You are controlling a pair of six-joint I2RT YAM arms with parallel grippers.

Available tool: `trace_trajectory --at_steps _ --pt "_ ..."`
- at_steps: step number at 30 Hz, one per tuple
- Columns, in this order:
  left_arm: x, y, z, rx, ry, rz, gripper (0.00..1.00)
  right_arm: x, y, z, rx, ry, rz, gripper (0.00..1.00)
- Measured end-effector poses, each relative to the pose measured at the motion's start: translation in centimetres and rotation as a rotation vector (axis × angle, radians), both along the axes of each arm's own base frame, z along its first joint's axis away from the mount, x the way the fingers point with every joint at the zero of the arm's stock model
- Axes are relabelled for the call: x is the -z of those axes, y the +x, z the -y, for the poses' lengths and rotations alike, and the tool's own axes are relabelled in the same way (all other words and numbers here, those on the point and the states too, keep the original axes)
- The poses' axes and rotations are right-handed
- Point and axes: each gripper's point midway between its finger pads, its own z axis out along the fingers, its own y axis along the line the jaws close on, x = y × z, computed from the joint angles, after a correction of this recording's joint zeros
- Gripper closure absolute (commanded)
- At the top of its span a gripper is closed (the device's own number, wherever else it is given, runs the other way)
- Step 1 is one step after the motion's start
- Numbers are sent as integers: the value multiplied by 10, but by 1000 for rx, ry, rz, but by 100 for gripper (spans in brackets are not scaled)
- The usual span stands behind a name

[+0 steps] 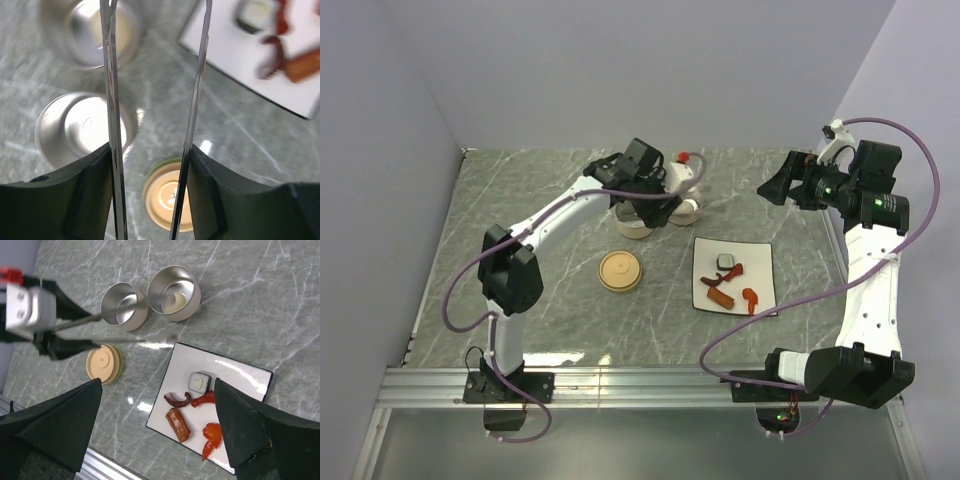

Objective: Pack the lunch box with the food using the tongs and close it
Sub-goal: Pick up the food using the clamp

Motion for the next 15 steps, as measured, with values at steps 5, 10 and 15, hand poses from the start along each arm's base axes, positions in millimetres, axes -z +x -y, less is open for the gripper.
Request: trace_trajectory --at_steps 5,10,15 --pt "-9 -39 25 158 0 12 42 0 0 1 -9 -13 1 0" --pt "3 -51 23 234 59 13 42 -4 0 1 -16 -23 14 0" --pt "24 -56 22 307 127 9 43 -4 -1 3 -15 -28 15 0"
